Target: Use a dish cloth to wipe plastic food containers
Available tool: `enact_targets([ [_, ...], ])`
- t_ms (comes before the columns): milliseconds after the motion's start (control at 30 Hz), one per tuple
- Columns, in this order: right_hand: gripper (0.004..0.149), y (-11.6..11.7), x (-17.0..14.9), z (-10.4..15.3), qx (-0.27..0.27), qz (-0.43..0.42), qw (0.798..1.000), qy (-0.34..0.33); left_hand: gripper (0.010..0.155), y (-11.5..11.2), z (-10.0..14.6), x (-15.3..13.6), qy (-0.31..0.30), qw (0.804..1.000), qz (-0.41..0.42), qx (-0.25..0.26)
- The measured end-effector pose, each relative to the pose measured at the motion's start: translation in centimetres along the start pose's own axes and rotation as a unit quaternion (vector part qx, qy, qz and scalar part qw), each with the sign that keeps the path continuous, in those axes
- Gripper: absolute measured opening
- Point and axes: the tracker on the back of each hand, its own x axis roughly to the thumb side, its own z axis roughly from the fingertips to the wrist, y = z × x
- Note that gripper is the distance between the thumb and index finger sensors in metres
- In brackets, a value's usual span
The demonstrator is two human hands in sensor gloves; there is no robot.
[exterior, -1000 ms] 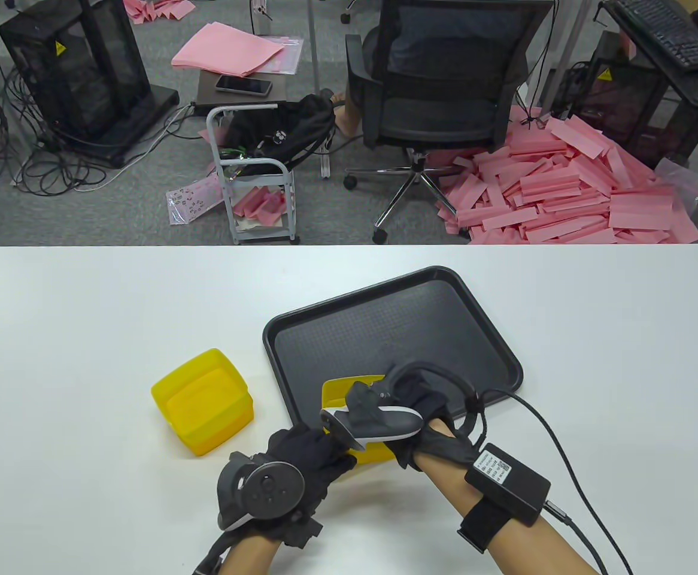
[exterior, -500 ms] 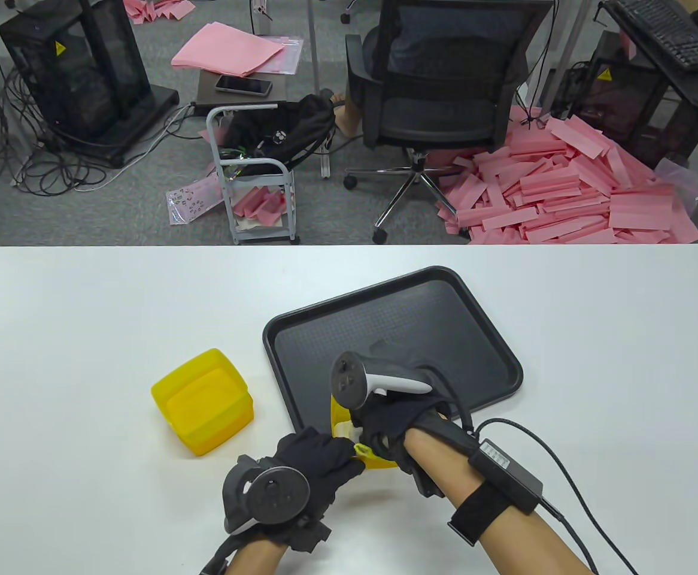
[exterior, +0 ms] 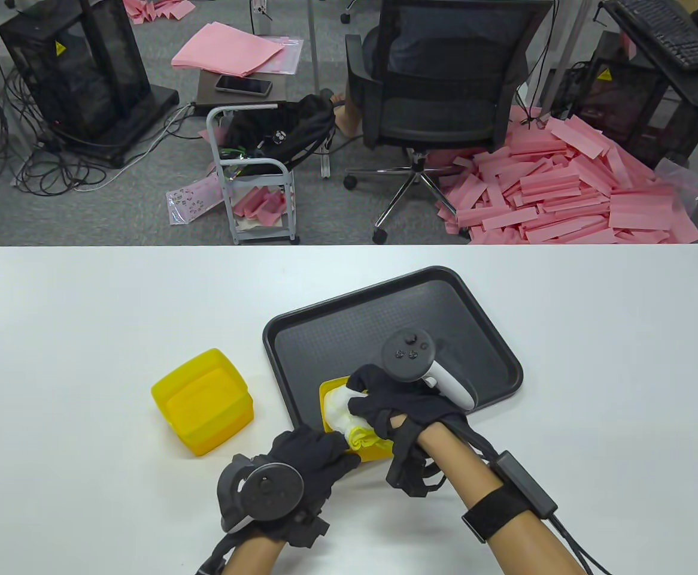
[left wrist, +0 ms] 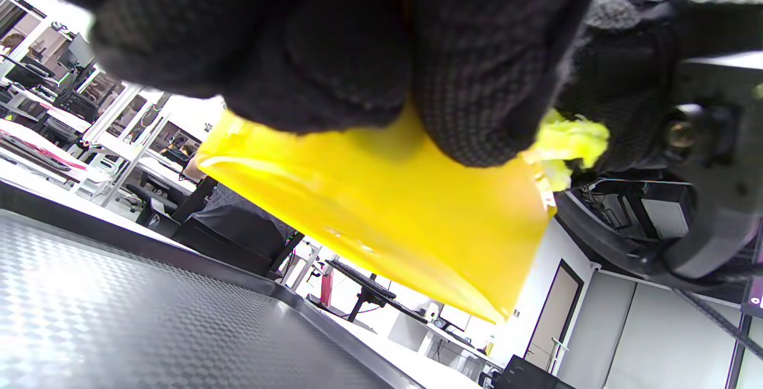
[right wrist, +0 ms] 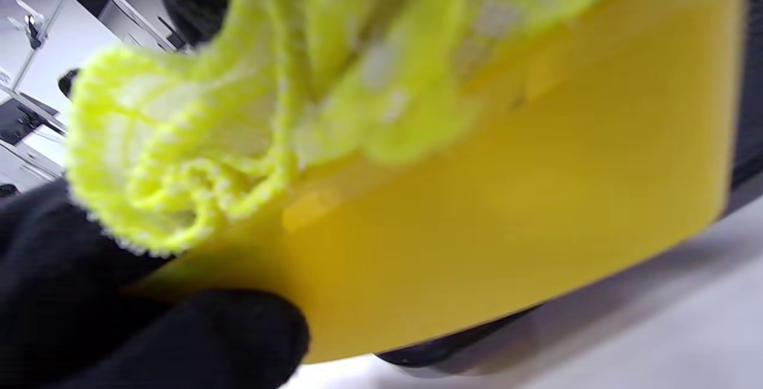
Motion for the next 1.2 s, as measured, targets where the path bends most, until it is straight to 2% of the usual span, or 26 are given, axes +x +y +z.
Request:
enact_targets([
  [67, 0.051, -0.1, -0.3, 0.2, -0.016, -0.008, 1.0, -0.012, 0.042, -0.1, 0.0, -0.3, 0.005, 1.0, 0.0, -0.006],
  [200, 0.052, -1.0, -1.0, 1.0, -0.042, -0.096, 0.994, -0.04, 0.041, -0.3, -0.1, -1.0, 0.019, 1.0, 0.002, -0.011],
  [333, 0.055, -2.4, -2.0, 2.0, -0.094, -0.121, 0.986, -0.072, 0.041, -0.2, -0.2, -1.6, 0.028, 1.0, 0.003, -0.011],
  [500, 0.05, -4.4, -5.1, 3.5, -0.151, -0.173, 0.97, -0.084, 0.041, 0.2, -0.1, -2.4, 0.044, 0.999, 0.012, -0.002],
  [667, 0.048, -4.5, -8.5, 4.3, -0.2, -0.162, 0.963, -0.072, 0.041, 0.5, -0.1, -3.0, 0.052, 0.998, 0.013, 0.012],
  [767, 0.048, -2.7, -10.5, 3.9, -0.173, -0.172, 0.968, -0.064, 0.041, 0.7, -0.2, -3.2, 0.059, 0.998, 0.019, 0.015],
  [900, 0.048, 0.9, -11.7, 3.1, -0.121, -0.22, 0.965, -0.07, 0.041, 0.6, -0.1, -3.1, 0.055, 0.998, 0.02, 0.019],
  [1000, 0.057, 3.7, -12.0, 2.6, -0.09, -0.276, 0.953, -0.092, 0.041, 0.4, -0.1, -2.8, 0.05, 0.999, 0.012, 0.016],
  [1067, 0.061, 5.0, -12.0, 2.5, -0.079, -0.301, 0.944, -0.107, 0.041, 0.3, -0.1, -2.7, 0.049, 0.999, 0.007, 0.014],
  [1200, 0.064, 6.4, -12.6, 2.4, -0.096, -0.321, 0.935, -0.12, 0.041, 0.2, -0.1, -2.6, 0.041, 0.999, 0.01, 0.014],
])
